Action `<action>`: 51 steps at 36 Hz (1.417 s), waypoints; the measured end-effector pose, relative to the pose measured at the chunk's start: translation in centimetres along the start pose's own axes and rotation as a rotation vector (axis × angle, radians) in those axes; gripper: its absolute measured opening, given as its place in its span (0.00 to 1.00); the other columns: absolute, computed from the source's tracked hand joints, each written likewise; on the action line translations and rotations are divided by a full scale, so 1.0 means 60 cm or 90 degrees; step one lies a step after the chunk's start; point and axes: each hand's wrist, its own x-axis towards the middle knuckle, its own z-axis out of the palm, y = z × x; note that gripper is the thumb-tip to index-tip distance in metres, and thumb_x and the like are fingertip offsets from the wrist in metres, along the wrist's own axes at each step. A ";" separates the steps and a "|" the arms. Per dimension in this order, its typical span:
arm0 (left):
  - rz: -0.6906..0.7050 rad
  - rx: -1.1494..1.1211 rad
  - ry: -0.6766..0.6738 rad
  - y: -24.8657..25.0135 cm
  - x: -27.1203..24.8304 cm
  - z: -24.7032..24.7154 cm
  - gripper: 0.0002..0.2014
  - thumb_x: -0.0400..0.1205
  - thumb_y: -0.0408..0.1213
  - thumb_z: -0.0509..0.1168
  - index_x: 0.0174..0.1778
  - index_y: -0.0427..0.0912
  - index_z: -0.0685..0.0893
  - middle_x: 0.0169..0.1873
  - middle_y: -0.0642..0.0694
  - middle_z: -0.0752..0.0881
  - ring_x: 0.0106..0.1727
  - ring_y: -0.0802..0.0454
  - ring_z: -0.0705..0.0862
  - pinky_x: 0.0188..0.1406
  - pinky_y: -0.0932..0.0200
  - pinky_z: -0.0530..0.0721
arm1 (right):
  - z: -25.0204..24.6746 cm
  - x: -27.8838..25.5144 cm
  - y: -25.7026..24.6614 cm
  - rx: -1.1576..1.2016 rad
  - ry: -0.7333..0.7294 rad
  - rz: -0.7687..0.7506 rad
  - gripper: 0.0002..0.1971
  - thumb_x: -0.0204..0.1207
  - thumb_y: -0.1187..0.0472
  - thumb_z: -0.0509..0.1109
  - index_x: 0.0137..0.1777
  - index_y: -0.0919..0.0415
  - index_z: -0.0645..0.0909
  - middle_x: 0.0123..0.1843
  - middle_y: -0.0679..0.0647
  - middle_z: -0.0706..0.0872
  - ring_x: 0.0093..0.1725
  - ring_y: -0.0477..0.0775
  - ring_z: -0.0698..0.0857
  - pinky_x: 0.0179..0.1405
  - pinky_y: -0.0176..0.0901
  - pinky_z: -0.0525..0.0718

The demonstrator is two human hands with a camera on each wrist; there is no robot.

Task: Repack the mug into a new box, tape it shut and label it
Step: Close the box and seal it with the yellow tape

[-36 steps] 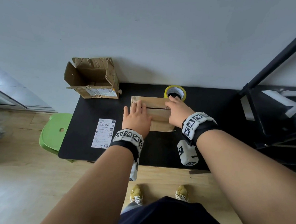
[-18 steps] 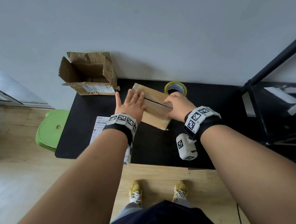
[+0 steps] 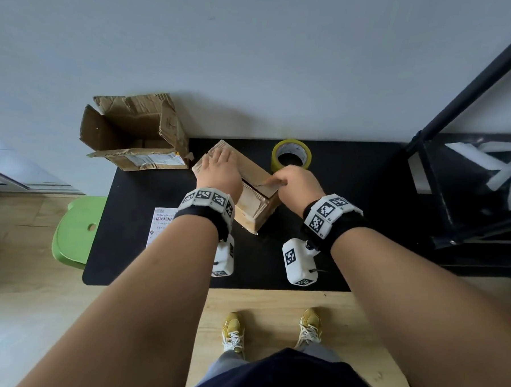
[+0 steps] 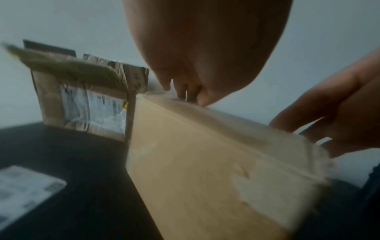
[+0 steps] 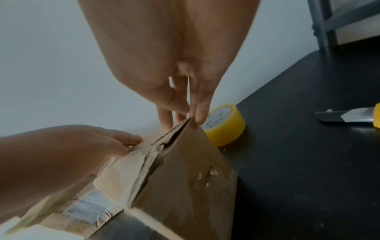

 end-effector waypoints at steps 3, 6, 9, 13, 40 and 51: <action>-0.006 -0.085 0.014 0.022 -0.003 0.015 0.27 0.86 0.36 0.49 0.83 0.42 0.56 0.84 0.48 0.52 0.85 0.50 0.46 0.84 0.49 0.43 | -0.005 0.010 0.018 0.051 0.113 0.040 0.20 0.79 0.70 0.58 0.61 0.54 0.87 0.62 0.52 0.88 0.61 0.56 0.85 0.60 0.48 0.83; -0.033 -0.092 0.021 0.040 -0.011 0.030 0.28 0.89 0.46 0.45 0.85 0.41 0.50 0.85 0.46 0.47 0.85 0.48 0.42 0.83 0.48 0.40 | -0.012 0.027 0.041 0.042 0.156 0.083 0.20 0.79 0.70 0.59 0.65 0.55 0.85 0.64 0.53 0.86 0.64 0.57 0.83 0.63 0.49 0.82; -0.047 -0.088 0.025 0.046 -0.013 0.045 0.30 0.89 0.48 0.45 0.85 0.41 0.45 0.85 0.45 0.42 0.85 0.48 0.39 0.83 0.48 0.37 | -0.016 0.052 0.061 -0.049 0.092 0.115 0.22 0.80 0.69 0.60 0.72 0.55 0.79 0.70 0.55 0.82 0.69 0.59 0.80 0.65 0.50 0.81; -0.046 -0.081 0.064 0.044 -0.014 0.061 0.30 0.89 0.50 0.43 0.85 0.42 0.45 0.85 0.46 0.43 0.85 0.49 0.39 0.83 0.50 0.36 | -0.010 0.087 0.081 -0.182 -0.011 0.124 0.22 0.80 0.66 0.62 0.74 0.58 0.76 0.72 0.59 0.79 0.69 0.62 0.79 0.63 0.52 0.80; -0.055 -0.055 0.065 0.051 -0.018 0.052 0.30 0.89 0.51 0.44 0.85 0.42 0.47 0.85 0.46 0.45 0.85 0.49 0.41 0.83 0.49 0.38 | -0.021 0.110 0.079 -0.217 -0.005 0.136 0.14 0.83 0.61 0.61 0.66 0.64 0.79 0.65 0.63 0.81 0.64 0.66 0.80 0.57 0.53 0.79; -0.042 -0.075 0.090 0.089 -0.016 -0.010 0.19 0.86 0.38 0.51 0.71 0.49 0.76 0.74 0.48 0.73 0.79 0.46 0.64 0.81 0.39 0.50 | -0.093 0.057 0.066 0.067 0.064 0.203 0.21 0.85 0.55 0.58 0.29 0.62 0.71 0.38 0.61 0.78 0.44 0.62 0.79 0.40 0.46 0.68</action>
